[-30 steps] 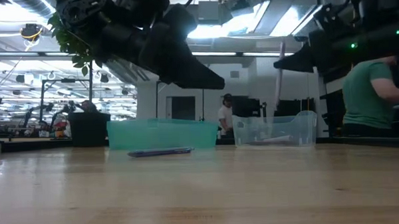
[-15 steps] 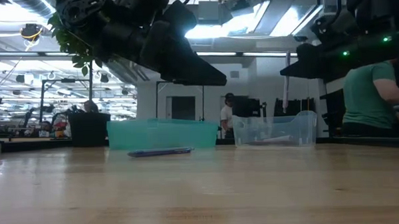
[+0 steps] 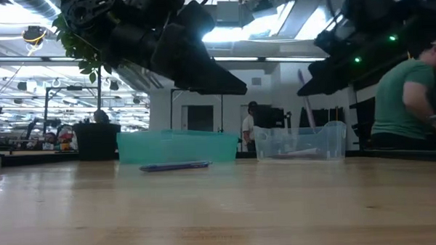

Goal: Sort pens & pencils
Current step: Put the purple pen into the transparent bin

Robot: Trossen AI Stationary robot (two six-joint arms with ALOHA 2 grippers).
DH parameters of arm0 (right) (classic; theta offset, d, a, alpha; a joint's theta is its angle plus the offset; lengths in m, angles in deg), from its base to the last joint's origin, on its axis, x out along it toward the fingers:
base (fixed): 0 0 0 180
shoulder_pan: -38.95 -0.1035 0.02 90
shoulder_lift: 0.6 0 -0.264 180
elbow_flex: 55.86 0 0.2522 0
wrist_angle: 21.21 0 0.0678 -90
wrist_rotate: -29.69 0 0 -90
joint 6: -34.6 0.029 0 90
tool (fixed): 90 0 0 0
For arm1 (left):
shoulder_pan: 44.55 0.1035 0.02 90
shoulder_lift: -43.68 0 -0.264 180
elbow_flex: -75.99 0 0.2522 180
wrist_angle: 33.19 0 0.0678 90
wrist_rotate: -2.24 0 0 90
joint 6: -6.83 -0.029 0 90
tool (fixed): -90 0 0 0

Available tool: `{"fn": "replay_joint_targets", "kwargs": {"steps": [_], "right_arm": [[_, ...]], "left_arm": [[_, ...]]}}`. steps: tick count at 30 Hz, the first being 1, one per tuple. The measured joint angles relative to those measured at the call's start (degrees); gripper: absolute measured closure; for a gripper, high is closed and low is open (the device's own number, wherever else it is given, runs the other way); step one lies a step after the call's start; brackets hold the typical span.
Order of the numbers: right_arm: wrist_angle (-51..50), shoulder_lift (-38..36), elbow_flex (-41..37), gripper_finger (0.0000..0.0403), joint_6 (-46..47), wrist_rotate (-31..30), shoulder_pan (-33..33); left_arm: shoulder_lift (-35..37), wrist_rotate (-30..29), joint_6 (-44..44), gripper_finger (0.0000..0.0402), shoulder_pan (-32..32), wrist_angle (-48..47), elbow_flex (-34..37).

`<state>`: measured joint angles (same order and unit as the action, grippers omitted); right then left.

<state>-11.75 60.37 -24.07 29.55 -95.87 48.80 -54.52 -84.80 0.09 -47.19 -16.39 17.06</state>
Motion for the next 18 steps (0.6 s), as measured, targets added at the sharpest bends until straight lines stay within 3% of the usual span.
{"fn": "replay_joint_targets", "kwargs": {"steps": [9, 18], "right_arm": [[-28.16, 0.01, 13.32, 0.0367, 0.32, 14.63, 10.94], [-35.15, 1.30, 17.72, 0.0367, -4.08, 25.31, 17.55]], "left_arm": [[0.00, -0.02, 0.00, 0.0250, 0.00, -1.86, 0.00], [0.00, -0.03, -1.24, 0.0250, -0.03, -1.84, 0.00]]}}
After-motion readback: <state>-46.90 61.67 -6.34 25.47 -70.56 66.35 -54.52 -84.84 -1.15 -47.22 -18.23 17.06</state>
